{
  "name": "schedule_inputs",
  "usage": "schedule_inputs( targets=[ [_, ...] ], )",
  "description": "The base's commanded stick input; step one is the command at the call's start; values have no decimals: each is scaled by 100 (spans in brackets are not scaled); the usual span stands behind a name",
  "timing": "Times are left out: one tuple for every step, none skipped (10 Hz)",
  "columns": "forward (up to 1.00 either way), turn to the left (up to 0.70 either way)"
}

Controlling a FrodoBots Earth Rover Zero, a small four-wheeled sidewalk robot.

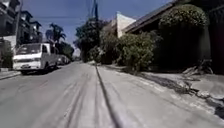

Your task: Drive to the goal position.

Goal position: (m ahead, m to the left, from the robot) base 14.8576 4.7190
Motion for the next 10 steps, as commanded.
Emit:
schedule_inputs(
  targets=[
    [70,9],
    [70,4],
    [70,2],
    [70,2],
    [70,2],
    [70,2],
    [70,2],
    [70,2],
    [70,29],
    [70,36]
  ],
)
